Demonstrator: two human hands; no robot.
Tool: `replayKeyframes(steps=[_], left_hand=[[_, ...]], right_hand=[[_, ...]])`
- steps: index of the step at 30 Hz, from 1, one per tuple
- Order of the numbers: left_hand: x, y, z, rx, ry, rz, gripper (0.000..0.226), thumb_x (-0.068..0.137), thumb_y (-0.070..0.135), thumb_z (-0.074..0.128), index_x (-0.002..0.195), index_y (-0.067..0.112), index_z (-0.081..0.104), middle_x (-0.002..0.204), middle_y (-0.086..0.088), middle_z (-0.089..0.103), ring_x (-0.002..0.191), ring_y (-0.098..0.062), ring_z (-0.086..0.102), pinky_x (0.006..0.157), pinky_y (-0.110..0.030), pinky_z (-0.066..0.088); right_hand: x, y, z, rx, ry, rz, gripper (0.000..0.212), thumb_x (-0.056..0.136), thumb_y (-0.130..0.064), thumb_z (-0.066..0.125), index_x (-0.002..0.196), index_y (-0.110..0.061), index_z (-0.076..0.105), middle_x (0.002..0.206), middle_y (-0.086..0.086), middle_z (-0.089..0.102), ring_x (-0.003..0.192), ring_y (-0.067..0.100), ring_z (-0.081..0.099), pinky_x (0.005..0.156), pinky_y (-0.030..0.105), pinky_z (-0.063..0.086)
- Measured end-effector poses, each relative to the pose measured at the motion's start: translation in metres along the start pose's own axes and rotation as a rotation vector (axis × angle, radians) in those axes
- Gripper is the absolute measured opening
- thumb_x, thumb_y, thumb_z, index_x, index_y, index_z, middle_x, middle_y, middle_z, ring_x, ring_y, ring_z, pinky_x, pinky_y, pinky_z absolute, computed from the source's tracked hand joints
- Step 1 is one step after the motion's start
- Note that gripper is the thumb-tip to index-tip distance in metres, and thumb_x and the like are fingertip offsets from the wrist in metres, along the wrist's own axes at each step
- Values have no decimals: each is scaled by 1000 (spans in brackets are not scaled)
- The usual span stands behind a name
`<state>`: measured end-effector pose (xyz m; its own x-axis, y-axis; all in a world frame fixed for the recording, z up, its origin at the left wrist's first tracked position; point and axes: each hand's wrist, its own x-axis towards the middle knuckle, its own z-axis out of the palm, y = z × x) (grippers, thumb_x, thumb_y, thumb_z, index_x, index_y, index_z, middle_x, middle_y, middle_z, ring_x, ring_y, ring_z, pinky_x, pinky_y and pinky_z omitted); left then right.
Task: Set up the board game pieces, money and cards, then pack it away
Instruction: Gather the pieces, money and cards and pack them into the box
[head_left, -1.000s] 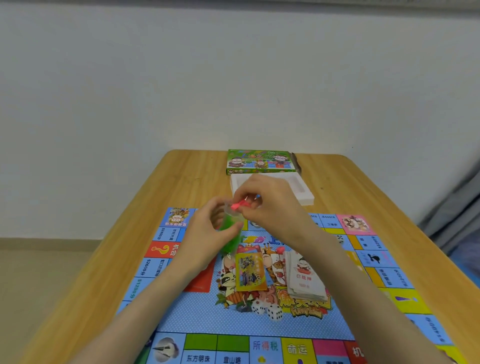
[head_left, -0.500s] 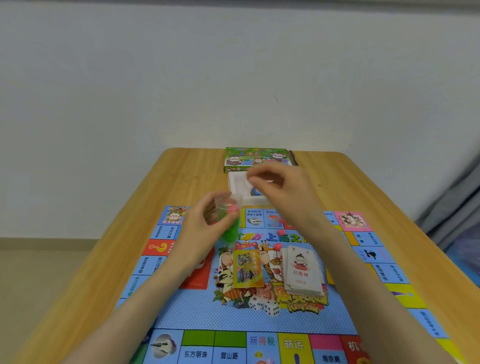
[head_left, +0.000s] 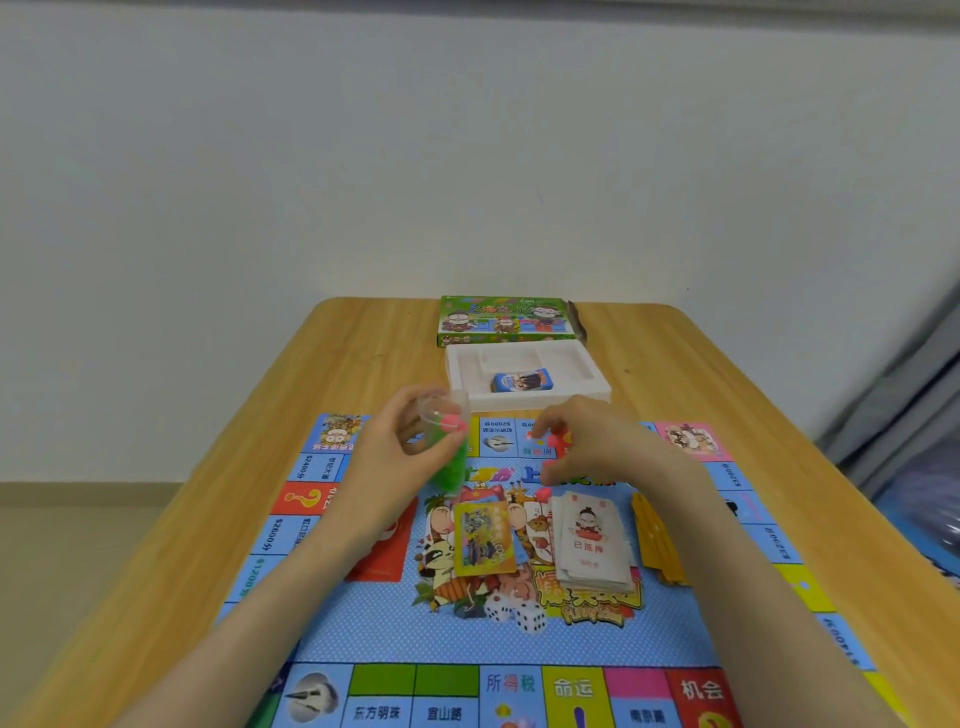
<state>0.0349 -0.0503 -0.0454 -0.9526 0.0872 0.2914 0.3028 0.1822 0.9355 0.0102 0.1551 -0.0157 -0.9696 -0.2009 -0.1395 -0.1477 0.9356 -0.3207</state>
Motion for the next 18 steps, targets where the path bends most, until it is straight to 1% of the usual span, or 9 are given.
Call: replayKeyframes(steps=[3,5,7,8,11,12,13,15,18], left_hand=[[-1,0,1,-11,-7,6,32,81,12,71,106,28,58,109,10,66,104,-3,62,86,-15,50],[-1,1,2,-15,-9,7,32,81,11,70,105,28,58,108,9,66,103,-3,62,85,-14,50],[0,1,2,-11,-8,5,32,81,10,70,104,28,58,108,9,66,103,-4,62,85,-15,50],[0,1,2,-7,-9,4,32,81,10,70,104,28,58,107,9,66,103,-4,62,86,-16,50],[-1,1,2,-8,-16,-2,33,81,9,70,106,26,58,108,6,67,103,-5,62,87,-18,51],[-1,2,2,-6,-17,-1,33,82,8,70,108,24,58,109,6,66,102,-4,62,87,-17,51],[-1,2,2,-1,-19,1,33,82,8,70,109,23,58,109,7,66,102,-3,62,86,-16,50],[0,1,2,6,-20,3,34,82,8,71,112,20,58,110,6,66,103,-3,62,86,-14,49],[-1,0,2,7,-27,-7,35,82,9,71,114,19,58,111,5,66,104,-6,62,90,-18,50]], right_hand=[[3,0,5,67,36,-16,20,81,-12,72,100,-12,67,92,-1,55,78,11,51,54,13,37],[5,-1,6,113,58,-1,8,81,-4,69,88,-8,71,87,2,64,73,10,57,53,12,41],[7,0,7,122,83,-6,6,80,-2,69,83,-6,73,86,4,69,70,10,60,54,14,45],[7,0,8,124,92,-13,7,79,-2,69,83,-6,73,83,2,69,67,6,59,53,13,44],[2,-4,3,172,112,-50,8,78,-2,69,83,-6,73,64,-14,60,54,-3,54,43,6,36],[-2,-6,-1,226,116,-62,8,78,-2,68,83,-6,73,54,-19,57,51,-7,54,42,5,36],[-6,-8,-7,305,119,-75,6,79,-2,68,81,-6,73,48,-19,57,49,-10,53,43,4,36],[-16,-13,-19,515,141,-110,6,79,-5,71,77,-11,72,52,-18,62,54,-8,57,51,4,41],[-23,-28,-30,830,182,-214,8,78,-6,73,76,-14,72,69,-10,69,70,4,65,66,11,49]])
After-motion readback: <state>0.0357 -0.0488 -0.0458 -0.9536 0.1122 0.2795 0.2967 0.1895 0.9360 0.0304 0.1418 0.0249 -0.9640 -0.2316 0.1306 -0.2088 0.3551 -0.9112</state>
